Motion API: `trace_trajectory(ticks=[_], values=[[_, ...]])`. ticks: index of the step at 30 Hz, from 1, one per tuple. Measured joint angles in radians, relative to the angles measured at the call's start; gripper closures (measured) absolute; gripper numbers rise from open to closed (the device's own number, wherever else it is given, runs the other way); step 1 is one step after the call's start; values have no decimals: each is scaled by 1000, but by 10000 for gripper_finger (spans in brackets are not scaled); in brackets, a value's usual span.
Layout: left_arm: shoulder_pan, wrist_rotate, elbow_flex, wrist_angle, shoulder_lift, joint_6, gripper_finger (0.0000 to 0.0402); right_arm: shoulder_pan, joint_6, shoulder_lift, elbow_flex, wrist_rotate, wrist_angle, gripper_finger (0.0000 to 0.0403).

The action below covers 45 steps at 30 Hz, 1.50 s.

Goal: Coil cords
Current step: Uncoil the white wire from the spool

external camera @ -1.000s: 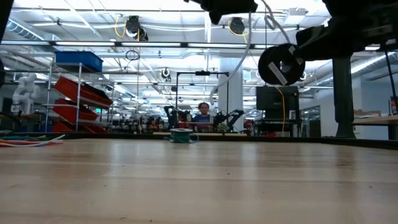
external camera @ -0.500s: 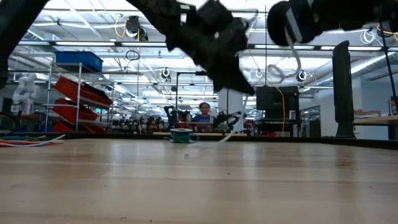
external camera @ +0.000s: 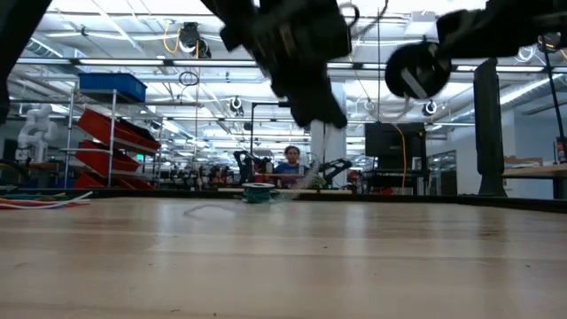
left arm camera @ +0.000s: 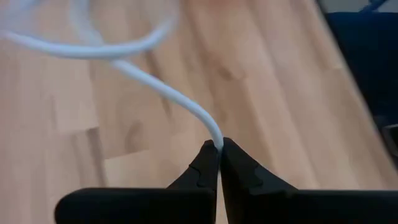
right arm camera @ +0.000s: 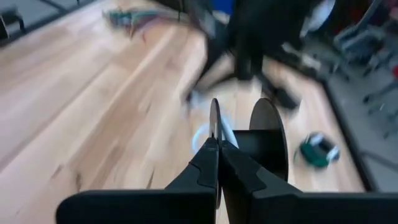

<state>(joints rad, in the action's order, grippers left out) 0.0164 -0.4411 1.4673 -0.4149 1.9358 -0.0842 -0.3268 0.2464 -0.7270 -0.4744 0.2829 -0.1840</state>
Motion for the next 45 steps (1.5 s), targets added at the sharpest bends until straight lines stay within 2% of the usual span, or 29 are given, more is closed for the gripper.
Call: trace_trajectory(ticks=[4,6,11,16,20,23,28,32,37,45], values=[[-17,49,-1,18,-87,-11,397,5,-61,-3,0,-5,-64,403],[-17,82,-1,33,-133,-31,397,6,-83,-9,0,-40,-76,403],[-7,141,0,192,-187,-88,397,5,-111,-48,0,-119,-45,403],[57,229,0,258,-168,-137,397,4,-94,-112,0,-248,93,403],[124,232,0,236,-113,-104,397,0,-75,-144,0,-333,178,403],[159,183,0,208,-62,-78,397,-18,-49,-146,0,-343,232,403],[165,113,0,126,16,-52,397,-49,4,-120,0,-295,291,403],[133,53,0,52,38,-52,397,-63,42,-82,0,-154,273,403],[61,42,-1,-30,28,-52,397,-60,48,-45,0,2,166,403],[-13,55,-1,-47,-72,-53,397,-11,-87,-32,0,-1,-74,403]])
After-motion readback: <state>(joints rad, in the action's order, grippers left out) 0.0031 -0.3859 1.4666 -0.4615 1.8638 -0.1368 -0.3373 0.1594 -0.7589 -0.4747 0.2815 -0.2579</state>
